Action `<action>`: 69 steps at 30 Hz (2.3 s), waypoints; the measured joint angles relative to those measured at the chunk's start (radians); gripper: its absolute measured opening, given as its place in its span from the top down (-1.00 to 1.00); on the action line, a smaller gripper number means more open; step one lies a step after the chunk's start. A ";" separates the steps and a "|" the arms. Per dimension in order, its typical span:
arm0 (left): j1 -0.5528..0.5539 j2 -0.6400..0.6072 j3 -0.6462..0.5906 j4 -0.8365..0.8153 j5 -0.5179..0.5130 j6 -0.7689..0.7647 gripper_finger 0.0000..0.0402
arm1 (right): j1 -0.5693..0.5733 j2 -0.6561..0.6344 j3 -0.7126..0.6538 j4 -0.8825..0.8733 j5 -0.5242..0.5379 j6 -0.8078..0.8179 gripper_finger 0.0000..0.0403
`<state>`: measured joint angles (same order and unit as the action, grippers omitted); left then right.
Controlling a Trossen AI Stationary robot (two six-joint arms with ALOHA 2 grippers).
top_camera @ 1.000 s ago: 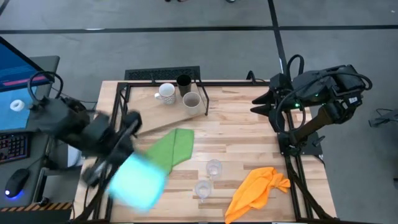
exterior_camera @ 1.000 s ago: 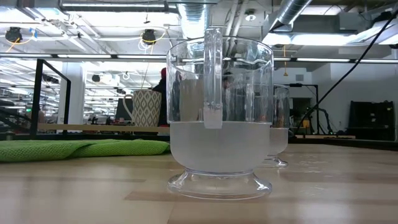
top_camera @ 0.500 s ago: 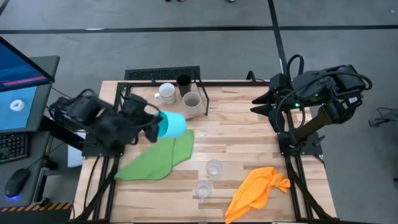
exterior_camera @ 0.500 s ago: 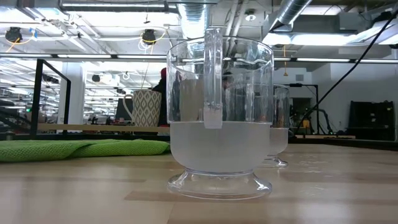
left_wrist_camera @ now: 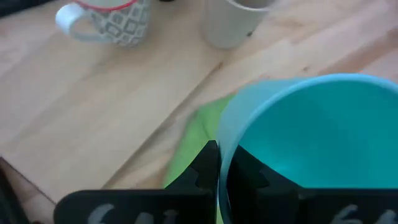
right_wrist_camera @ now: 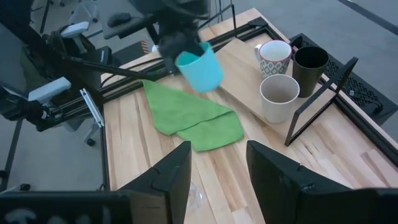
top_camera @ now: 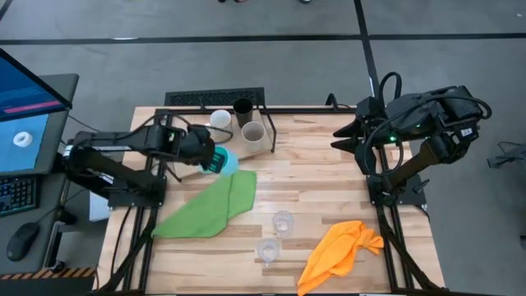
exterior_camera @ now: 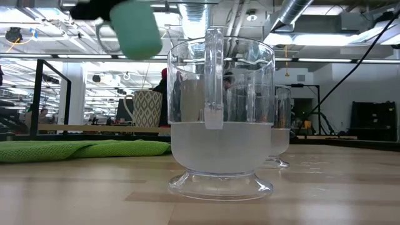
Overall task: Stack small to large cups/mugs on shelf
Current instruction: Put the light blue mug on the shelf
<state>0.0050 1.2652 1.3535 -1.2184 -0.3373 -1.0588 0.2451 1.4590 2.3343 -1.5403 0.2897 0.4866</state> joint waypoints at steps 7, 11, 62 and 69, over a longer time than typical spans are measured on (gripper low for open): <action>0.194 -0.035 -0.235 0.160 0.071 0.052 0.99 | 0.000 0.000 0.000 0.001 0.000 0.002 0.13; 0.238 0.016 -0.277 0.208 0.073 0.072 0.99 | 0.000 0.000 0.000 0.001 0.000 0.002 0.13; 0.402 0.181 -0.270 0.331 0.142 0.185 0.99 | 0.000 0.000 0.000 0.000 0.000 -0.025 0.13; 0.400 0.193 -0.270 0.337 0.131 0.174 0.99 | 0.000 0.000 0.000 0.000 0.000 -0.025 0.13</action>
<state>0.4046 1.4578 1.0840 -0.8815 -0.2062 -0.8845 0.2447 1.4593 2.3344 -1.5402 0.2893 0.4614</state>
